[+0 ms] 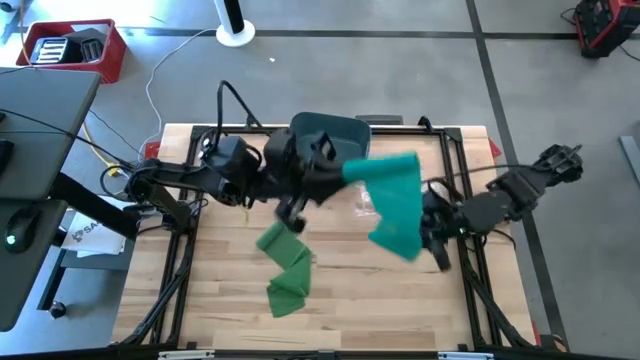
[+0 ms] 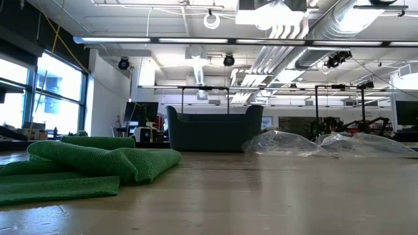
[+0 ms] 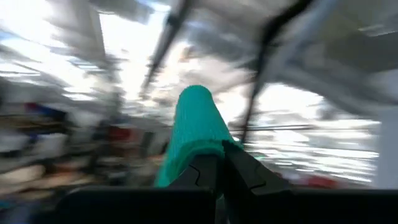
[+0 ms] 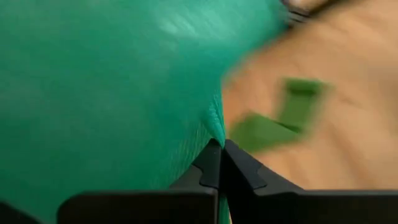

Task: Roll bandage
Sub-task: Roll the blue bandage

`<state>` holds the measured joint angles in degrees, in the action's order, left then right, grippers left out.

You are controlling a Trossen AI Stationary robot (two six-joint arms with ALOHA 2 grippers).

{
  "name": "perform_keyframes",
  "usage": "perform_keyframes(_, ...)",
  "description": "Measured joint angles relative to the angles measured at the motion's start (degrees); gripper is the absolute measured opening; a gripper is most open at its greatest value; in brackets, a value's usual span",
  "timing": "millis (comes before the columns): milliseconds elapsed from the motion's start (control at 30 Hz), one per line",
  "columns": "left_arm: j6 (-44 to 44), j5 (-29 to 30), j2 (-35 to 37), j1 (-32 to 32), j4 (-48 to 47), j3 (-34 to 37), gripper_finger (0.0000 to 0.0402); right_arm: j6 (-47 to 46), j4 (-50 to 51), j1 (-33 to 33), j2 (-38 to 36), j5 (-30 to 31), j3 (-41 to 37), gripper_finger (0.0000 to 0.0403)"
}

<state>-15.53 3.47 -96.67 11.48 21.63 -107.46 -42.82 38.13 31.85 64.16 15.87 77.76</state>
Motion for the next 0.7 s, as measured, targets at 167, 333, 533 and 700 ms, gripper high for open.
perform_keyframes(167,8.33,15.77,3.54,-2.68,-11.67,-0.05,0.0001,1.89,-12.99,5.73,1.3,-0.43,1.12,0.0)
perform_keyframes(333,12.38,21.44,5.37,-6.78,-22.75,-0.05,0.0001,2.67,-21.15,9.46,2.72,0.21,4.28,0.0)
perform_keyframes(533,13.2,21.42,5.47,-9.22,-32.21,-0.05,0.0001,6.22,-25.71,10.98,7.01,1.26,11.45,0.0)
perform_keyframes(700,10.76,20.26,5.45,-9.02,-43.09,-0.03,0.0001,16.35,-24.84,11.07,10.98,4.73,23.54,0.0)
